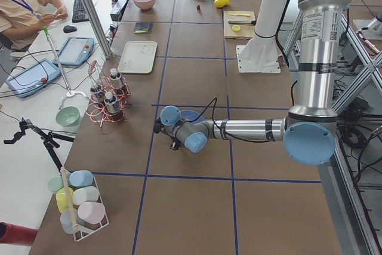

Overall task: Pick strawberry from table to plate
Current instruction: 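Grasp the rim of the light blue plate with the left gripper and lift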

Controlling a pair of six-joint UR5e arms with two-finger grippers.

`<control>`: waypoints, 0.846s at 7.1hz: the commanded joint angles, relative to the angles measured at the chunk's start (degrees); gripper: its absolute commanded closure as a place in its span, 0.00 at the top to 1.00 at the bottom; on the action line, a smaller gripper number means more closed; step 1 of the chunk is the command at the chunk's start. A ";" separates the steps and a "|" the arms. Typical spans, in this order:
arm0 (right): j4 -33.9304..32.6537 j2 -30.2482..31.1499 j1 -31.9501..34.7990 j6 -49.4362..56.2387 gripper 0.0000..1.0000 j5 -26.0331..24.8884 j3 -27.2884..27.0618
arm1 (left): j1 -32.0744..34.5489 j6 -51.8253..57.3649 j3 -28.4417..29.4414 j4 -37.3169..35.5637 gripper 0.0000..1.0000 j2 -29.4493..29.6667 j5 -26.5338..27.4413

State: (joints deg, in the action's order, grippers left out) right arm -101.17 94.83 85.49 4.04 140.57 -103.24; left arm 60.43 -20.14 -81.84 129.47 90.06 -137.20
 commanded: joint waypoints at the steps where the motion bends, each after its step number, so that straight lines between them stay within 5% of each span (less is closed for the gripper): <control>1: 0.01 0.00 0.02 0.00 1.00 -0.03 0.15 | -0.05 -3.21 -0.86 0.25 0.00 0.03 -0.17; 6: 1.33 0.00 0.02 -0.17 1.00 0.06 -0.03 | 0.03 -19.27 -14.98 -0.18 0.00 1.33 -6.94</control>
State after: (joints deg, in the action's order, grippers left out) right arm -100.12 94.83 85.52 3.91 140.62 -103.20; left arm 60.46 -32.83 -92.58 129.54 90.37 -142.41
